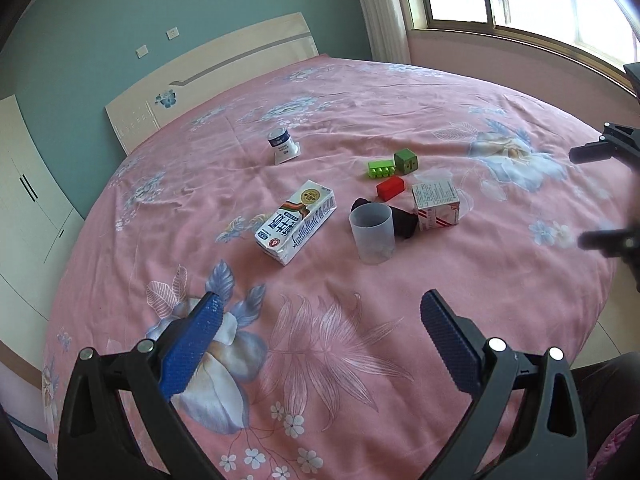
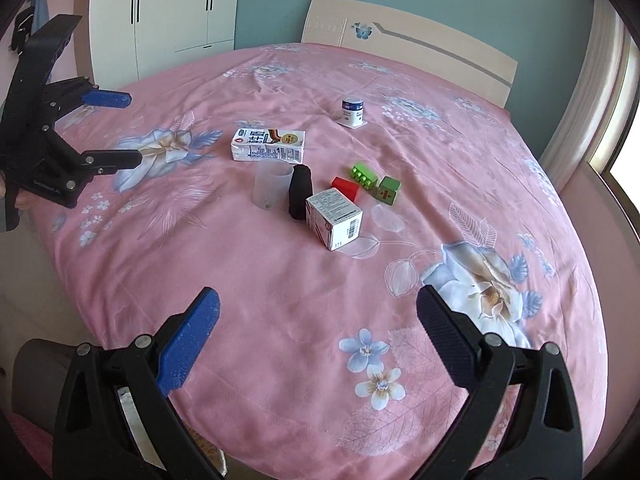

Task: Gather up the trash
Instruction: 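Reach both tools over the bed toward the milk carton and medicine box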

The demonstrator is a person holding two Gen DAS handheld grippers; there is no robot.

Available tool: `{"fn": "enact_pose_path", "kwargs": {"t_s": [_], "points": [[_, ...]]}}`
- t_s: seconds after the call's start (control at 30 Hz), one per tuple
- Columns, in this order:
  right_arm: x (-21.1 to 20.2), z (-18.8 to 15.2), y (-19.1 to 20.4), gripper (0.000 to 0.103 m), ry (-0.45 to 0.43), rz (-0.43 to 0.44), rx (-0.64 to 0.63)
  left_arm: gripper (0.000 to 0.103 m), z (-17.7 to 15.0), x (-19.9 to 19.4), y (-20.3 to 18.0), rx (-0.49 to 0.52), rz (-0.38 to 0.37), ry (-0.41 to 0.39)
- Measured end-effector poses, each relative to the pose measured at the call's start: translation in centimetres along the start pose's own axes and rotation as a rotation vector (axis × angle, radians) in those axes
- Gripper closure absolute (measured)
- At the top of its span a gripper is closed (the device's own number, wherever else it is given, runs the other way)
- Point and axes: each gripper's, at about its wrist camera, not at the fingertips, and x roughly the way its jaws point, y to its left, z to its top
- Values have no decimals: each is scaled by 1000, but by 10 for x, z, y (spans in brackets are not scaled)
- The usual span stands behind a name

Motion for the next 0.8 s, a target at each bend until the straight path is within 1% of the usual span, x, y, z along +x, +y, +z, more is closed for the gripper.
{"fn": "enact_pose_path", "kwargs": {"t_s": [0.1, 0.17, 0.2, 0.27, 0.3, 0.37, 0.47, 0.53, 0.63, 0.67, 0.7, 0.8], "points": [[43, 5, -8, 7, 53, 12, -46, 2, 4, 43, 18, 60, -47, 16], [71, 9, -16, 7, 85, 25, -58, 2, 10, 76, 30, 94, -75, 49], [82, 11, -20, 7, 96, 39, -59, 2, 15, 93, 36, 102, -76, 66], [104, 17, -29, 6, 115, 75, -56, 2, 21, 121, 46, 105, -110, 96], [114, 19, -33, 6, 126, 92, -57, 2, 25, 132, 50, 107, -121, 97], [131, 26, -38, 7, 138, 113, -71, 2, 33, 151, 52, 119, -139, 94], [151, 38, -44, 7, 145, 148, -97, 2, 45, 172, 48, 162, -161, 81], [163, 47, -48, 7, 146, 182, -100, 2, 49, 187, 44, 178, -192, 105], [179, 55, -48, 7, 163, 205, -121, 2, 53, 213, 39, 162, -213, 154], [185, 57, -46, 14, 175, 207, -136, 3, 53, 218, 36, 157, -213, 161], [189, 59, -44, 29, 184, 208, -150, 3, 53, 222, 33, 157, -212, 162], [197, 61, -42, 46, 199, 222, -153, 4, 54, 226, 28, 140, -225, 166]]}}
